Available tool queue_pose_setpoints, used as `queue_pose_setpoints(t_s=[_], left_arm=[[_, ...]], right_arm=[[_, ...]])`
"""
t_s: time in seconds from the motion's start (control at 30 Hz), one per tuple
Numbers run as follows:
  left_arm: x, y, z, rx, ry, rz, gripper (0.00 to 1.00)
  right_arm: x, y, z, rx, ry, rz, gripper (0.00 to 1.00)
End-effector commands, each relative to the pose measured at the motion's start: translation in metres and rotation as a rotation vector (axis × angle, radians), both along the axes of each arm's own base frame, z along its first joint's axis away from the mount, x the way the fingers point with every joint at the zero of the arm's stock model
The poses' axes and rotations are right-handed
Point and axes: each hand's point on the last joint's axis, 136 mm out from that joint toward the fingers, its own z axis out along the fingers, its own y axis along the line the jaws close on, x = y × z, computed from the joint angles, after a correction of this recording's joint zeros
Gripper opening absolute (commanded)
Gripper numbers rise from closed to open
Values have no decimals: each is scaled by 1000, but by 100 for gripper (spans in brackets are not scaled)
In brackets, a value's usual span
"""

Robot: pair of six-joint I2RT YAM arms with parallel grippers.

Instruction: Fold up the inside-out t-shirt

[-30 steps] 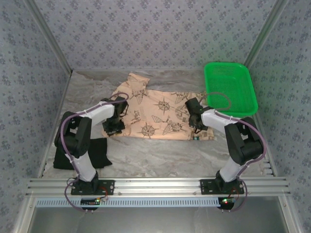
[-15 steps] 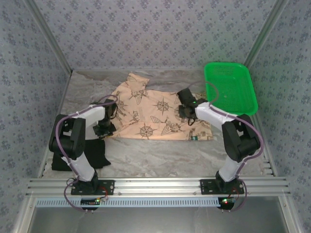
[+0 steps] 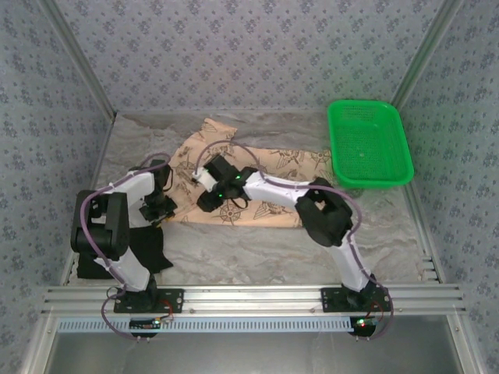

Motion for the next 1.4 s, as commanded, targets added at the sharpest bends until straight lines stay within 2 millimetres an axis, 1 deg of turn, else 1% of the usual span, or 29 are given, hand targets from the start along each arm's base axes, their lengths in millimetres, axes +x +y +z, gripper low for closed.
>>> queue_pose_setpoints(t_s=[0.0,0.1,0.17,0.23,0.27,0.3,0.4,0.5,0.6,0.67,0.7,0.73,0.77,0.8,0.83,0.93,0.97,1.0,1.03,1.07,1.13,1.23,1.37], left_arm=[[-4,2,3,-5,11,42,31],[-1,3,3,-7,3,45,31],[2,2,3,-13,-1,43,31],[5,3,4,-18,-3,50,31],[7,3,5,-20,-9,52,31],[8,3,5,-19,-10,54,31],[9,6,2,-7,0,56,31],[7,8,-5,4,19,58,31],[6,10,-11,4,33,61,30],[5,10,-12,1,36,59,30],[5,10,-11,0,35,59,30],[5,11,-10,0,33,59,30],[7,10,-9,-2,28,56,30],[8,10,-7,-3,23,54,30],[9,10,-5,-6,20,55,30],[14,9,5,-17,-3,50,30],[17,8,9,-22,-16,48,31],[18,7,13,-28,-28,49,32],[18,7,17,-30,-37,48,33],[18,7,19,-31,-45,45,33],[19,7,24,-33,-54,41,34],[21,3,30,-58,-62,28,34],[28,-3,49,-86,-114,31,34]], right_arm=[[11,22,0,-22,-94,57,53],[25,30,-14,-66,-149,22,52],[34,32,-22,-94,-168,-7,50],[38,34,-29,-115,-182,-14,47],[43,32,-30,-128,-199,-40,42],[50,30,-32,-139,-211,-72,33],[69,21,-29,-161,-237,-173,13],[89,7,-19,-158,-248,-266,3],[111,-11,-11,-155,-243,-350,0],[126,-24,-9,-143,-228,-392,0],[134,-30,-8,-132,-214,-413,2],[141,-35,-6,-117,-199,-423,7],[148,-39,-5,-98,-171,-428,16],[154,-41,-4,-78,-132,-434,28],[157,-43,-3,-60,-91,-435,33],[167,-64,2,-21,-6,-502,35],[167,-70,6,-7,15,-516,37],[163,-72,10,12,34,-507,40],[159,-72,16,31,44,-492,41],[150,-68,22,54,58,-441,42],[127,-52,30,88,82,-334,42],[87,-19,38,136,121,-158,40],[51,15,43,174,152,-40,33]])
